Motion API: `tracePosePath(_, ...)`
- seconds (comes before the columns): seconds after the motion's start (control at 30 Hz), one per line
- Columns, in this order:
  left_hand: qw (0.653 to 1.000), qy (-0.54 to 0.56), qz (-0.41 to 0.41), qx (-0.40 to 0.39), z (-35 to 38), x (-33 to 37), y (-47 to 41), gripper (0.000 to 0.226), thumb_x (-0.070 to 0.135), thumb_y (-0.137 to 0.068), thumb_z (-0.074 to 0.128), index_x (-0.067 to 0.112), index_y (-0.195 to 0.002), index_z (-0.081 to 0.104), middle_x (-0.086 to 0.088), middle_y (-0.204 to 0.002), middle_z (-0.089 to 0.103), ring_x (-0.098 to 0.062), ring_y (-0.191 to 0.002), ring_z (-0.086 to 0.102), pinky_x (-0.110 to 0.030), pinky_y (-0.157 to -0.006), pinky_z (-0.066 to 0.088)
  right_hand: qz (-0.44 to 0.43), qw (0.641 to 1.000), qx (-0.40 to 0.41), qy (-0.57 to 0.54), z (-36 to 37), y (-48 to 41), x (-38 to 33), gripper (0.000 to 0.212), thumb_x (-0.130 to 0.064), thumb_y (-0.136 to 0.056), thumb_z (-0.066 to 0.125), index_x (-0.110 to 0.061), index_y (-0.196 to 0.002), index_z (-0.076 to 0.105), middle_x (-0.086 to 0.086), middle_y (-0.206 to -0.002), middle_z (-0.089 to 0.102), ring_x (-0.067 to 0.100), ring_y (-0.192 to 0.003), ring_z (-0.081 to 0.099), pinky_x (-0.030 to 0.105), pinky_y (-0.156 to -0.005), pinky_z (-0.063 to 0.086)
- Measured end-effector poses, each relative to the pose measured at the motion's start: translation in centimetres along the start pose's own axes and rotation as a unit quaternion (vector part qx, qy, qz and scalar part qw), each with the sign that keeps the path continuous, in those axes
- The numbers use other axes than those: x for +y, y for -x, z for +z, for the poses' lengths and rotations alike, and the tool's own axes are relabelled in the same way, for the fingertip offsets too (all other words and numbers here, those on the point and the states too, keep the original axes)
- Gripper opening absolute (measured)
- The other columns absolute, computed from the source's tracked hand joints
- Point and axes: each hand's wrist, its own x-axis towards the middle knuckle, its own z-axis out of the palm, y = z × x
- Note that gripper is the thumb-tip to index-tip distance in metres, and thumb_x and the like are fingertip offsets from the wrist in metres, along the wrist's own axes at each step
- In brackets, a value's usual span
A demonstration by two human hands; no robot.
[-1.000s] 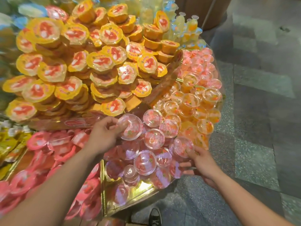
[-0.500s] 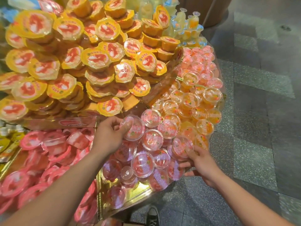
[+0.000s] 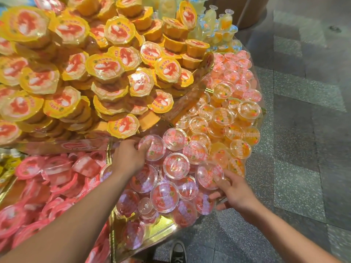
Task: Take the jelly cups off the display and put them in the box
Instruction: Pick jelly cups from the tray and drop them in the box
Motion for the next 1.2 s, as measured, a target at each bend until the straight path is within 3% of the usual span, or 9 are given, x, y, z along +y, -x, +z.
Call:
tracePosePath(0.17,0.999,-0.03,-0.014,-0.036,0.9,-0.9,-0.8,0.046,0.054,-0.092,0.062,0.012,-0.108,0.073,-0.002,-0.068,0.066,-0.033,-0.079,0.065,-0.038,-0.073,0.05,0.005,1.0,0.006,0.01,-0.1,-0.3,0.4,0.036,-0.023,-0.101,0.056,-0.026,-0.136,0.052,0.015,-0.104,0.069,0.027,-0.077,0.073,0.034,-0.047,0.057)
tracePosePath(0.27,0.997,-0.063,-0.015,-0.047,1.1,-1.1,-1.5,0.051,0.056,-0.094,0.058,0.01,-0.114,0.071,-0.009,-0.082,0.072,-0.033,-0.087,0.066,-0.042,-0.081,0.054,0.001,1.0,0.003,0.023,-0.3,-0.6,0.7,0.044,-0.024,-0.1,0.056,-0.021,-0.144,0.048,0.014,-0.101,0.071,0.033,-0.085,0.073,0.035,-0.049,0.058)
tracePosePath(0.37,0.993,-0.097,0.021,-0.068,1.1,-1.6,-1.7,0.05,0.058,-0.095,0.052,0.012,-0.09,0.069,-0.01,-0.071,0.067,-0.035,-0.077,0.065,-0.046,-0.075,0.054,-0.007,0.999,0.002,0.046,-0.6,-0.7,0.9,0.049,-0.028,-0.1,0.057,-0.02,-0.147,0.045,0.012,-0.096,0.073,0.031,-0.084,0.074,0.04,-0.054,0.06)
tracePosePath(0.43,0.985,-0.145,0.053,-0.078,0.9,-2.0,-1.7,0.05,0.06,-0.096,0.047,0.019,-0.07,0.057,-0.004,-0.062,0.058,-0.037,-0.074,0.064,-0.045,-0.073,0.053,-0.01,0.999,0.0,0.048,-0.5,-0.8,0.9,0.048,-0.028,-0.1,0.057,-0.021,-0.146,0.046,0.011,-0.094,0.074,0.032,-0.084,0.074,0.042,-0.055,0.06)
tracePosePath(0.5,0.971,-0.203,0.097,-0.077,0.6,-1.9,-1.5,0.052,0.06,-0.098,0.042,0.022,-0.063,0.047,0.002,-0.06,0.053,-0.035,-0.074,0.062,-0.047,-0.079,0.049,-0.013,0.999,0.002,0.042,-0.5,-0.9,0.9,0.044,-0.026,-0.1,0.057,-0.023,-0.143,0.049,0.011,-0.094,0.074,0.033,-0.084,0.074,0.044,-0.055,0.061)
tracePosePath(0.63,0.949,-0.282,0.125,-0.061,0.0,-1.4,-1.7,0.053,0.064,-0.098,0.036,0.023,-0.069,0.053,0.003,-0.065,0.061,-0.027,-0.074,0.062,-0.053,-0.097,0.04,-0.016,0.999,-0.006,0.029,-0.3,-0.2,0.3,0.035,-0.026,-0.101,0.056,-0.023,-0.136,0.054,0.021,-0.092,0.072,0.042,-0.084,0.071,0.042,-0.052,0.06)
tracePosePath(0.8,0.949,-0.277,0.132,-0.067,-0.3,-2.4,-1.9,0.055,0.068,-0.096,0.035,0.023,-0.068,0.051,0.003,-0.068,0.064,-0.029,-0.079,0.064,-0.046,-0.087,0.045,-0.026,1.0,-0.007,-0.003,-0.2,1.3,-1.3,0.024,-0.024,-0.099,0.056,-0.004,-0.108,0.065,0.011,-0.081,0.073,0.029,-0.066,0.069,0.037,-0.046,0.056)
tracePosePath(1.03,0.95,-0.282,0.12,-0.062,-0.5,-2.9,-2.2,0.061,0.075,-0.092,0.033,0.023,-0.07,0.057,0.002,-0.071,0.065,-0.029,-0.082,0.064,-0.053,-0.099,0.039,-0.068,0.997,-0.029,-0.033,0.8,2.2,-5.2,0.027,-0.022,-0.097,0.056,0.001,-0.11,0.062,0.005,-0.079,0.075,0.026,-0.066,0.07,0.033,-0.044,0.055)
tracePosePath(1.2,0.946,-0.302,0.109,-0.05,-0.8,-3.6,-2.7,0.079,0.088,-0.08,0.021,0.022,-0.073,0.063,0.001,-0.068,0.065,-0.027,-0.078,0.063,-0.053,-0.096,0.042,-0.072,0.996,-0.053,-0.007,3.6,1.0,-7.1,0.024,-0.024,-0.1,0.056,-0.003,-0.109,0.064,0.01,-0.091,0.074,0.027,-0.065,0.07,0.032,-0.043,0.053)
